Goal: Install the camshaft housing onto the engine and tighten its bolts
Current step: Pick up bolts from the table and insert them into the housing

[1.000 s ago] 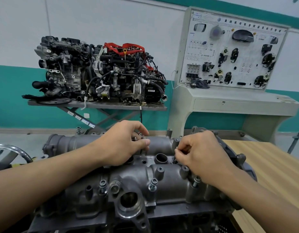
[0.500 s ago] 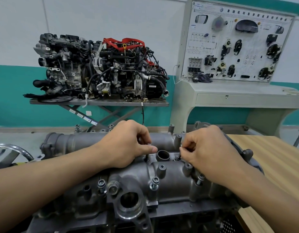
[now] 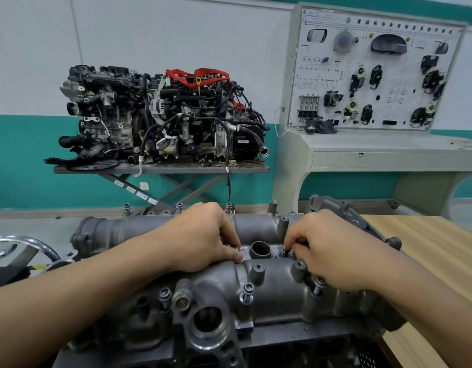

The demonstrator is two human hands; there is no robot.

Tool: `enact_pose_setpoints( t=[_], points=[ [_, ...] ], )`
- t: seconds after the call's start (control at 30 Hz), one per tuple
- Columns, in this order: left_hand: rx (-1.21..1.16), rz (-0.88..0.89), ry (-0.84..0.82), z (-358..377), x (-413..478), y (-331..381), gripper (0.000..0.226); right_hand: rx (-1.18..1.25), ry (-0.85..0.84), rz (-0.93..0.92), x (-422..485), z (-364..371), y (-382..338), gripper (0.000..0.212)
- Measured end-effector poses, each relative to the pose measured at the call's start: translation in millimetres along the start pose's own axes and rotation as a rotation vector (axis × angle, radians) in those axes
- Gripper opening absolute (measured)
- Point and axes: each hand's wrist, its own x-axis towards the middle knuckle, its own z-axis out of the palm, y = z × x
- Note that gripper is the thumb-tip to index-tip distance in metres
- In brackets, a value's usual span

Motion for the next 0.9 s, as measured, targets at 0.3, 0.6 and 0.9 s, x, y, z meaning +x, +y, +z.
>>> enact_pose_setpoints(
  t=[0.3,0.6,0.9],
  points=[
    [-0.063,-0.014,0.031,1,-4,-4,0.013,-0.003,0.000,0.004,-2,4,-4,0.034],
    [-0.086,-0.057,-0.058,-8,-6,-8,0.016,-0.079,-0.028,0.072,-7,-2,-11,0.018],
    [-0.086,-0.075,0.013,-3,-9,-5,0.015,-0.185,-0.093,0.089,-9,-5,-16,0.022]
  ],
)
